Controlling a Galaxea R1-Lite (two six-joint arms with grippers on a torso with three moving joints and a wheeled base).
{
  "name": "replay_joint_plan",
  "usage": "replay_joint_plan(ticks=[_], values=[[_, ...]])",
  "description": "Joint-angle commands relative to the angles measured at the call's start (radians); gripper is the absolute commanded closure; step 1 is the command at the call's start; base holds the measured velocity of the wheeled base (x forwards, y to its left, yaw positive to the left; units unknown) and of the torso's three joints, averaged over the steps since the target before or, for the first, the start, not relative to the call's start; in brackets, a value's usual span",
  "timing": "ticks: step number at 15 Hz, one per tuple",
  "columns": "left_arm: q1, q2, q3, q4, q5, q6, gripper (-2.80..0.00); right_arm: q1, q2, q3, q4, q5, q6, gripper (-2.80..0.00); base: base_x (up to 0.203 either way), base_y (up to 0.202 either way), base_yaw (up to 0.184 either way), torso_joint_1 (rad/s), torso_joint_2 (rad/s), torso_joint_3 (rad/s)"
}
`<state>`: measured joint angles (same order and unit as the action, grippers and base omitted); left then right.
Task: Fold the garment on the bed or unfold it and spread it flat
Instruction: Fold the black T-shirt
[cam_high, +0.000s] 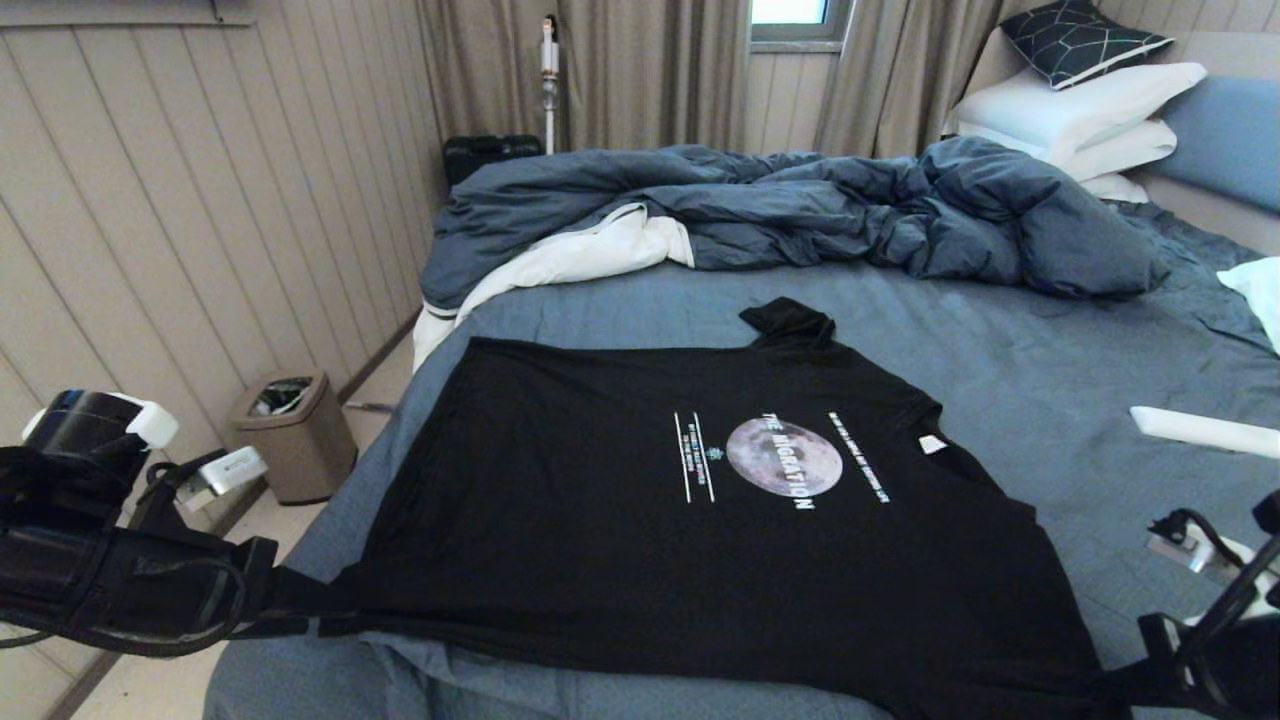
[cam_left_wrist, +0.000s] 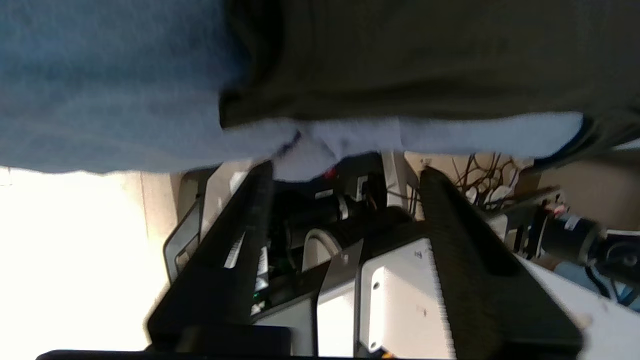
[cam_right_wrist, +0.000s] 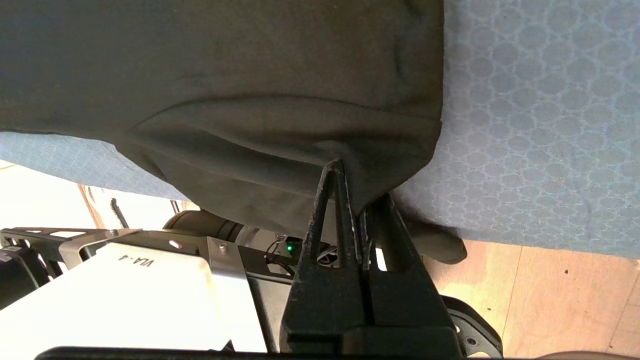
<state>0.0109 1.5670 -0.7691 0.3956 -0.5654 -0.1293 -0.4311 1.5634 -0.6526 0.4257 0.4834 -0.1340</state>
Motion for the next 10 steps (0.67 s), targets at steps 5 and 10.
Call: replay_joint_plan(ticks=[5, 10], values=[[0.000, 0.142, 0.015, -0.130, -0.018, -0.030, -2.80, -0.012, -0.001, -0.005, 0.001, 0.001, -0.001, 0.00, 0.000, 0.000, 0.000, 0.000, 0.00, 0.000], [0.000, 0.182, 0.011, -0.181, -0.025, -0.030, -2.80, -0.021, 0.007, -0.001, 0.001, 0.001, -0.001, 0.00, 0.000, 0.000, 0.000, 0.000, 0.00, 0.000]])
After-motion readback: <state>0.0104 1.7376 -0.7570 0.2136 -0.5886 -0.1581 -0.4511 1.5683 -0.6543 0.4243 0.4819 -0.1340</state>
